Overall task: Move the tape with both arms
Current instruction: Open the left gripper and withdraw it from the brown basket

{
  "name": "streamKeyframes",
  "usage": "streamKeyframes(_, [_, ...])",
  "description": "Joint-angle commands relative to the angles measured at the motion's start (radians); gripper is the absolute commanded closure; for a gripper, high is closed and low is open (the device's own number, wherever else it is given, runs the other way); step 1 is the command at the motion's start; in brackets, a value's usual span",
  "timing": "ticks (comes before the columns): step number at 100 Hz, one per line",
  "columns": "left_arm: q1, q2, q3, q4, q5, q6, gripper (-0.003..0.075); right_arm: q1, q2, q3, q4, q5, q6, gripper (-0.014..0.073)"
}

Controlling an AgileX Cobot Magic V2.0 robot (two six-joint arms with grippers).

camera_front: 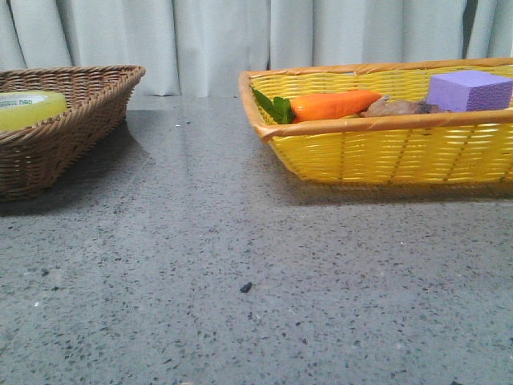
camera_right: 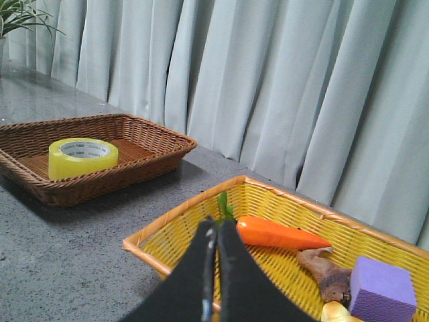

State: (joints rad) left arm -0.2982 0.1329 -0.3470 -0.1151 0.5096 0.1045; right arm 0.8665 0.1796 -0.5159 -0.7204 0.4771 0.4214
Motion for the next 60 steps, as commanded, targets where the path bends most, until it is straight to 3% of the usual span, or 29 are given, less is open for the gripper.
streamKeyframes(1, [0.002, 0.012, -0.010, -0.015, -0.072, -0.001, 0.0741, 0.001, 0.008, -0.024, -0.031, -0.053, 0.000, 0.0660])
streamKeyframes(17, [0.002, 0.008, 0.047, -0.013, -0.074, -0.001, 0.0741, 0.001, 0.008, -0.024, -0.031, -0.053, 0.000, 0.0660])
streamKeyframes(26, [0.006, -0.003, 0.109, 0.059, -0.115, -0.015, 0.0741, 0.001, 0.008, -0.024, -0.031, -0.053, 0.000, 0.0660])
streamKeyframes(38, [0.043, -0.057, 0.196, 0.087, -0.180, -0.104, 0.0741, 0.001, 0.008, -0.024, -0.031, -0.053, 0.000, 0.0660])
streamKeyframes(60, [0.116, -0.170, 0.350, 0.066, -0.247, -0.112, 0.0741, 0.001, 0.008, -0.024, -0.031, -0.053, 0.000, 0.0660])
